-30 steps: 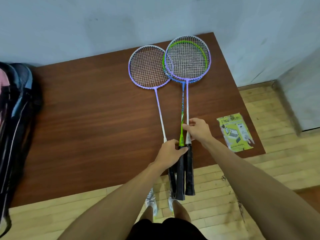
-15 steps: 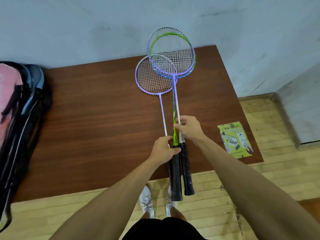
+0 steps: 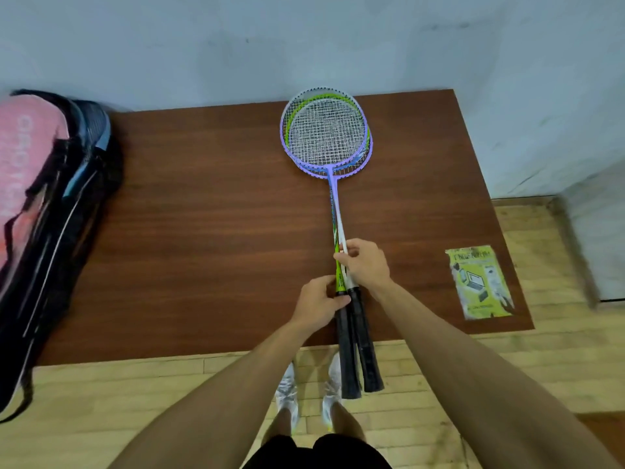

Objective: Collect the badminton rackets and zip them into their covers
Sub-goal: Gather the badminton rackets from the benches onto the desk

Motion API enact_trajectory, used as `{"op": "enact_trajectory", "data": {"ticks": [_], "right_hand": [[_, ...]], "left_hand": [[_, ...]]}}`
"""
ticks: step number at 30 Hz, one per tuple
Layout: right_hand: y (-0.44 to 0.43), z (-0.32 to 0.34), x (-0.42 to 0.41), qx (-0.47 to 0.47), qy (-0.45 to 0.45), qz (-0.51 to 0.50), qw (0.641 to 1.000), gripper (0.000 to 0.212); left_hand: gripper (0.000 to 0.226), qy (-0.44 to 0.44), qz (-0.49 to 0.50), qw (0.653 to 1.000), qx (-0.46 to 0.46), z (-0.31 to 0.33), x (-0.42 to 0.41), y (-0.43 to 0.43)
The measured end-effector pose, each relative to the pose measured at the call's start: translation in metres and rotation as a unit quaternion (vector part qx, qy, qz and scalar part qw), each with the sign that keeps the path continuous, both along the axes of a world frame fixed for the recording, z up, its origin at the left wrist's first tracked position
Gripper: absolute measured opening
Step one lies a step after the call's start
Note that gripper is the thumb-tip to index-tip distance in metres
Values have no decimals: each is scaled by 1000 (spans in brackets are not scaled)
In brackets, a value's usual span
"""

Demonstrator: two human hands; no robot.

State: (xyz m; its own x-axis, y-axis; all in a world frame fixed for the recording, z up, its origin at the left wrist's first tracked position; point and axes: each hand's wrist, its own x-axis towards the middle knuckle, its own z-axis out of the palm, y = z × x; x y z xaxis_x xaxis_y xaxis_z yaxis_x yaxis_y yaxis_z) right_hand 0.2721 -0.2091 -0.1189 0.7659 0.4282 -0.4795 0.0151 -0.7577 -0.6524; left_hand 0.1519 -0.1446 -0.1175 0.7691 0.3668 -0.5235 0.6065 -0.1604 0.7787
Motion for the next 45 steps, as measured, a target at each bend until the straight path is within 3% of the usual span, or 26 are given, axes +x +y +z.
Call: {"op": "enact_trajectory", "data": {"ticks": [4, 18, 25, 30, 34, 40, 45], "right_hand": [[-11, -2, 5, 21, -1, -17, 1000, 27], [-15, -7, 16, 41, 25, -25, 999, 16], [-18, -11, 15, 21, -2, -1, 1000, 17], [-21, -14, 16, 22, 29, 11, 999, 22], [-32, -6, 15, 5, 29, 8, 1000, 27], [-56, 35, 12, 7, -10, -13, 1000, 20], [-121, 75, -3, -5, -63, -41, 997, 20]], "left_hand": [[21, -4, -47, 998, 29, -5, 6, -2], [35, 50, -4, 999, 5, -7, 17, -10], [14, 52, 1, 999, 6, -6, 26, -12], [38, 85, 26, 996, 28, -1, 32, -10], [52, 111, 21, 988, 102, 17, 37, 3], [25, 30, -57, 986, 157, 62, 52, 6], [19, -31, -220, 953, 207, 93, 67, -18]]}}
